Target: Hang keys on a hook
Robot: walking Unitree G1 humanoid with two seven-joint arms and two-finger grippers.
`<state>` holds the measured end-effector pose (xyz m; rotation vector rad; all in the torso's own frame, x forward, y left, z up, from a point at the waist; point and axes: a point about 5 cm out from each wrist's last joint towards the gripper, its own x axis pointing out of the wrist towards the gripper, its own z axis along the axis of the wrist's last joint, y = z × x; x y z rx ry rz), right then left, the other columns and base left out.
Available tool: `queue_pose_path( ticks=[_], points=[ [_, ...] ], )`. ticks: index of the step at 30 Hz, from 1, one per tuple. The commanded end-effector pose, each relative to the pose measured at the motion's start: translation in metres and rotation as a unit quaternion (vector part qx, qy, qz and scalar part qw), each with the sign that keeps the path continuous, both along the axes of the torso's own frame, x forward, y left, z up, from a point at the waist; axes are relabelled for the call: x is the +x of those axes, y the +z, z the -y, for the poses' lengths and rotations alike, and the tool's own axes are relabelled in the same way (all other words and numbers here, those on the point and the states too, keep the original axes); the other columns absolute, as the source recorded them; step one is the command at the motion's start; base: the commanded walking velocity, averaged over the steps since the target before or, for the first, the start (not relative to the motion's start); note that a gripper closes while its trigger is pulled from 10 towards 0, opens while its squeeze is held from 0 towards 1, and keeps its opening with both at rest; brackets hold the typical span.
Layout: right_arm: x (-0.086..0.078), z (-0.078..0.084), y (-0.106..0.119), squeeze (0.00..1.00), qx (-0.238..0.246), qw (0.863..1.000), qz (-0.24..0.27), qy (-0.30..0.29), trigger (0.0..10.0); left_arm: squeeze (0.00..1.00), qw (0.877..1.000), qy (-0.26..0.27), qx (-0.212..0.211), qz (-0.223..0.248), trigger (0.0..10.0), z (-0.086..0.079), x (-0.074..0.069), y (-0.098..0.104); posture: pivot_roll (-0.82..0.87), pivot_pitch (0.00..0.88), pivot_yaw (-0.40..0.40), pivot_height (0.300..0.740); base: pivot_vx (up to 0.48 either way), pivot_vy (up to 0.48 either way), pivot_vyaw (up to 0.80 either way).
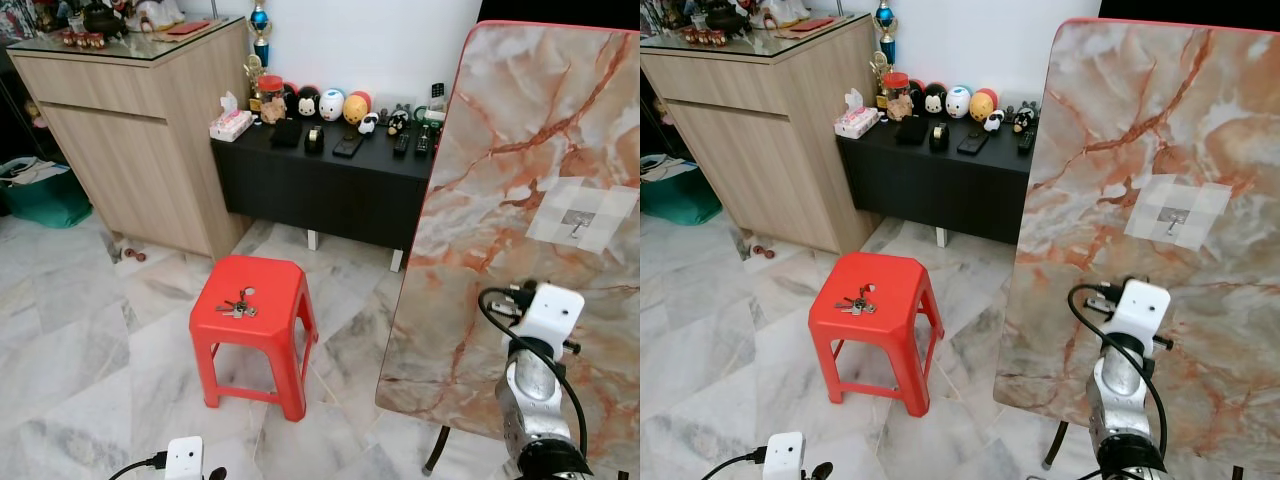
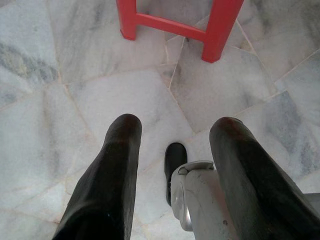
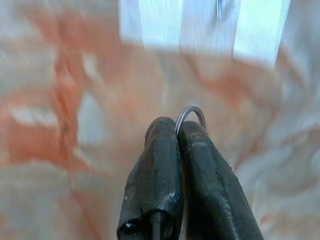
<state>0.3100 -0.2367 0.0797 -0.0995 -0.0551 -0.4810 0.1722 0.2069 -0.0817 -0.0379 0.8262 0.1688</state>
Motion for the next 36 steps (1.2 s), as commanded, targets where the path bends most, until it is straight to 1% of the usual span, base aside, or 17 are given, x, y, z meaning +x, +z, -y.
queue_pose_path(
  ticks=[1,2,4,6,8,10,13,14,16,21,29,33,36],
  points=[
    [0.003,0.001,0.014,0.00,-0.030,0.999,0.030,-0.006,10.0,0.00,1.000,0.003,0.003,-0.003,10.0,-0.003,-0.002,0.000,0.02,0.000,-0.035,0.740,0.000,0.000,0.00],
    [0.001,0.001,0.017,0.00,-0.044,0.998,0.034,-0.014,10.0,0.00,1.000,0.003,0.003,-0.003,10.0,-0.003,-0.002,0.000,0.02,0.000,-0.034,0.740,0.000,0.000,0.00],
    [-0.001,0.002,0.017,0.00,-0.051,0.998,0.038,-0.025,10.0,0.00,1.000,0.003,0.002,-0.002,10.0,-0.002,-0.001,0.000,0.02,0.000,-0.034,0.740,0.000,0.000,0.00],
    [-0.005,0.004,0.016,0.00,-0.055,0.997,0.037,-0.039,10.0,0.00,1.000,0.002,0.002,-0.002,10.0,-0.002,-0.001,0.000,0.02,0.000,-0.036,0.740,0.000,0.000,0.00],
    [-0.010,0.006,0.012,0.00,-0.046,0.997,0.032,-0.048,10.0,0.00,1.000,0.002,0.001,-0.002,10.0,-0.002,-0.001,0.000,0.02,0.000,-0.036,0.740,0.000,0.000,0.00],
    [-0.011,0.006,0.011,0.00,-0.047,0.997,0.030,-0.048,10.0,0.00,1.000,0.002,0.001,-0.002,10.0,-0.002,-0.001,0.000,0.02,0.000,-0.036,0.740,0.000,0.000,0.00],
    [-0.013,0.005,0.011,0.00,-0.056,0.997,0.029,-0.050,10.0,0.00,1.000,0.001,0.001,-0.002,10.0,-0.002,-0.001,0.000,0.02,0.000,-0.036,0.740,0.000,0.000,0.00],
    [-0.013,0.007,0.014,0.00,-0.069,0.995,0.032,-0.062,10.0,0.00,1.000,0.001,0.002,-0.002,10.0,-0.002,-0.001,0.000,0.02,0.000,-0.034,0.740,0.000,0.000,0.00],
    [-0.013,0.008,0.016,0.00,-0.074,0.995,0.033,-0.065,10.0,0.00,1.000,0.000,0.002,-0.002,10.0,-0.002,-0.001,0.000,0.02,0.000,-0.034,0.740,0.000,0.000,0.00],
    [-0.010,0.011,0.025,0.00,-0.116,0.990,0.035,-0.071,10.0,0.00,1.000,-0.002,0.002,-0.002,10.0,-0.001,-0.001,0.000,0.02,0.000,-0.034,0.740,0.000,0.000,0.00],
    [-0.009,0.012,0.028,0.00,-0.126,0.988,0.034,-0.078,10.0,0.00,1.000,-0.004,0.003,0.000,10.0,-0.001,0.001,0.000,0.02,0.000,-0.035,0.740,0.000,0.000,0.00],
    [-0.006,0.008,0.028,0.00,-0.119,0.991,0.035,-0.059,10.0,0.00,1.000,-0.006,0.005,0.000,10.0,0.000,0.001,0.000,0.02,0.000,-0.036,0.740,0.000,0.000,0.00],
    [-0.005,0.006,0.030,0.00,-0.139,0.988,0.032,-0.054,10.0,0.00,1.000,-0.006,0.005,0.000,10.0,0.000,0.001,0.001,0.02,0.000,-0.037,0.740,0.000,0.000,0.00]
  ],
)
